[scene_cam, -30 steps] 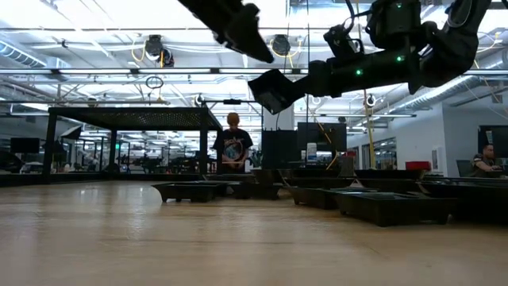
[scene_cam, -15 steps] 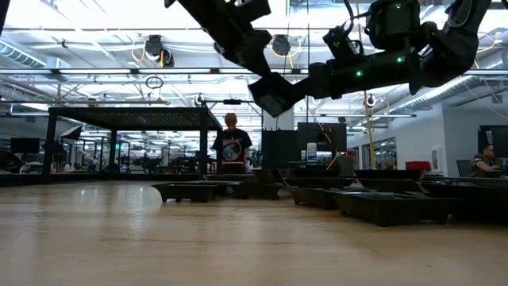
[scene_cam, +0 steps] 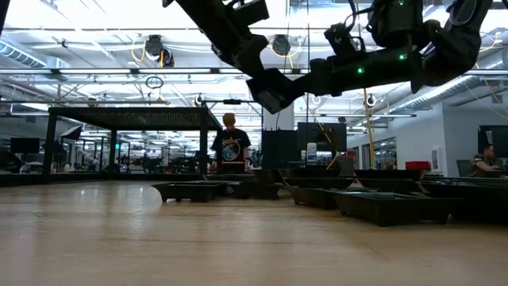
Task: Pick & Place Mini shaped plates
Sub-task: Put the distorted square plate on the shelf
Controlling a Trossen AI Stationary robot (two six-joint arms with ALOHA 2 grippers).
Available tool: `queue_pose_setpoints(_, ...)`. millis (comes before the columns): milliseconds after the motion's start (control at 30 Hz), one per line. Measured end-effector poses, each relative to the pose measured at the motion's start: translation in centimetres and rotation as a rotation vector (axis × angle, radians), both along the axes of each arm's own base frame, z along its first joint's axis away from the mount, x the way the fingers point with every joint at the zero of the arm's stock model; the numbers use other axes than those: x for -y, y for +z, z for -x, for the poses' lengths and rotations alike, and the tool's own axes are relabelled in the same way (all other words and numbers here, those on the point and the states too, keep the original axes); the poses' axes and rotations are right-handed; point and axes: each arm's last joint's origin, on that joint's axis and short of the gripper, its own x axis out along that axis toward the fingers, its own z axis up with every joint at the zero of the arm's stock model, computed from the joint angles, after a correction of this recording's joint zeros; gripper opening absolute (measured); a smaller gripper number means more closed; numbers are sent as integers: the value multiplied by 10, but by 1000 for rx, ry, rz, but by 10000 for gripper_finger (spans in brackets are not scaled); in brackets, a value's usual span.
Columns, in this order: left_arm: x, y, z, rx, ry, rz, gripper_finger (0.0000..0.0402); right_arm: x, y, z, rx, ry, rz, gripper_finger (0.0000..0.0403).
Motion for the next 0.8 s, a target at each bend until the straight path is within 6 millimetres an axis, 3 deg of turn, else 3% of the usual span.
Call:
queue_pose_setpoints(267,-1,0,0,20,17,20,150,-1,1,0,4,4,7,0)
queue_pose_setpoints(567,0,1,0,23,20,16,11,-1,1,0,4,4,7,0)
queue_pose_setpoints(700,2,1,0,23,35,0,15,-1,1,0,4,7,7,11)
queue_pose_setpoints(800,3,1,0,19,43,-16,6,-2,1,0,4,12,8,43)
